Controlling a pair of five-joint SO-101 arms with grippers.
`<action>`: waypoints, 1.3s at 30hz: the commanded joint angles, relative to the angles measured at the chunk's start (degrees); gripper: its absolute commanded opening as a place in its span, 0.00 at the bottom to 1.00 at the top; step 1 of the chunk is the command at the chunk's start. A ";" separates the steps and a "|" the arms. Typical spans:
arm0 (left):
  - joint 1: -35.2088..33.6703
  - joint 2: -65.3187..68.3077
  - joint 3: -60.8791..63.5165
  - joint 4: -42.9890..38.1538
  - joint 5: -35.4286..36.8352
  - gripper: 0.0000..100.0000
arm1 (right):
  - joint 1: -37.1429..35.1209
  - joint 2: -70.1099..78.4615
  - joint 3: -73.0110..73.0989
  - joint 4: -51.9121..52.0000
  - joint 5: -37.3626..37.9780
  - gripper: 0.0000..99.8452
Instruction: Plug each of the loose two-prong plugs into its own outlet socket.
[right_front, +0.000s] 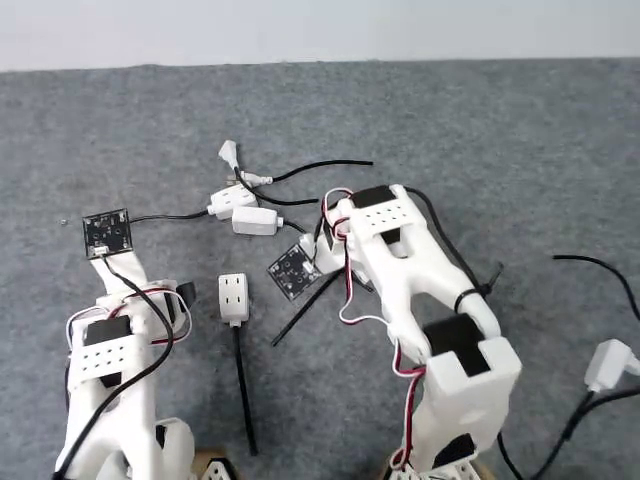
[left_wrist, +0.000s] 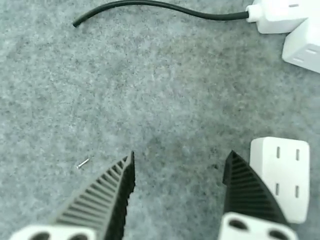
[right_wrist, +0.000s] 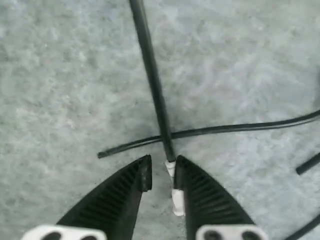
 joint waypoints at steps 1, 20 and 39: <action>0.35 -0.09 -0.31 -1.49 -0.79 0.27 | -0.48 0.66 -4.84 0.57 -2.11 0.16; 0.35 -0.44 0.22 -1.49 -0.88 0.27 | 4.00 15.34 -16.35 0.57 -2.11 0.01; 0.35 -0.26 0.22 -1.58 -0.88 0.27 | 8.48 -8.57 -21.98 19.65 -47.91 0.01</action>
